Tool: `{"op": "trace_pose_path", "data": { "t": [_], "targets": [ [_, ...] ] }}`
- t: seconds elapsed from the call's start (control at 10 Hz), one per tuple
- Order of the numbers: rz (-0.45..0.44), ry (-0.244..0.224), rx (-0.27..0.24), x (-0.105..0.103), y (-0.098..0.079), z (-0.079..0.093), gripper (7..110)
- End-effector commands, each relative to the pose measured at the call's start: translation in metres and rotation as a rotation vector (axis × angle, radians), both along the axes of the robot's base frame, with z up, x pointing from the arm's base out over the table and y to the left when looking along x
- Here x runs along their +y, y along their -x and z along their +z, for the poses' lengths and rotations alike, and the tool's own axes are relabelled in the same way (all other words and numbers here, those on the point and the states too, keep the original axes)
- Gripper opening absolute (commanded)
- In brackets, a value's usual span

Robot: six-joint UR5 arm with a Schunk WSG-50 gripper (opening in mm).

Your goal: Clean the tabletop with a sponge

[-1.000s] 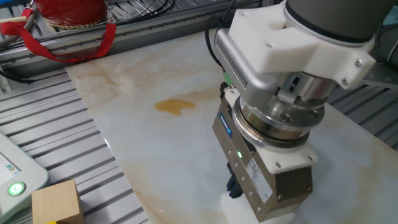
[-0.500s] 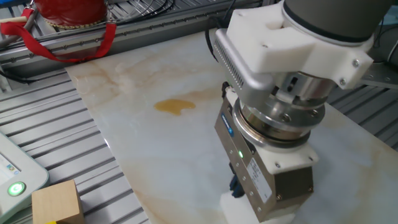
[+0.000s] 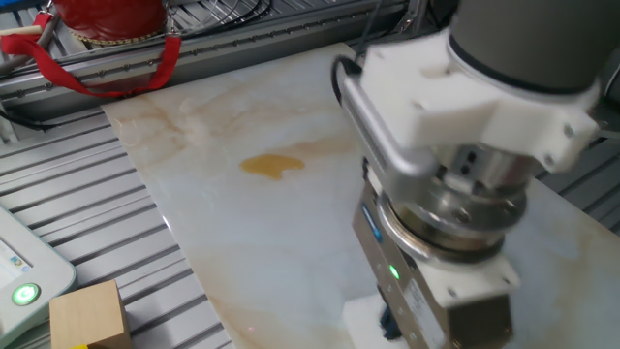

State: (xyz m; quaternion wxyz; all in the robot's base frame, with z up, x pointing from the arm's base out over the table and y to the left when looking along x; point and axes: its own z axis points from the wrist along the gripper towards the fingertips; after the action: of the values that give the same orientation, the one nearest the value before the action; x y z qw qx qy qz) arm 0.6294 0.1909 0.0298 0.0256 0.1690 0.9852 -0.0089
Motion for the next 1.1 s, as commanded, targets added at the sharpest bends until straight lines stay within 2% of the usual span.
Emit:
{"op": "trace_pose_path", "data": {
  "t": [0.0,0.2,0.4,0.6,0.7,0.8,1.0],
  "targets": [
    [-0.031,-0.053,0.005,0.034,0.011,-0.011,7],
    [-0.045,-0.093,0.01,0.053,0.021,-0.014,7],
    [-0.024,-0.088,0.005,0.047,0.018,-0.012,7],
    [-0.039,-0.054,-0.041,0.033,0.007,-0.01,7],
    [-0.033,-0.017,-0.036,0.021,0.008,-0.01,7],
    [-0.024,0.001,-0.045,0.014,0.005,-0.009,7],
    [-0.021,0.002,-0.034,0.012,0.009,-0.012,7]
  ]
}}
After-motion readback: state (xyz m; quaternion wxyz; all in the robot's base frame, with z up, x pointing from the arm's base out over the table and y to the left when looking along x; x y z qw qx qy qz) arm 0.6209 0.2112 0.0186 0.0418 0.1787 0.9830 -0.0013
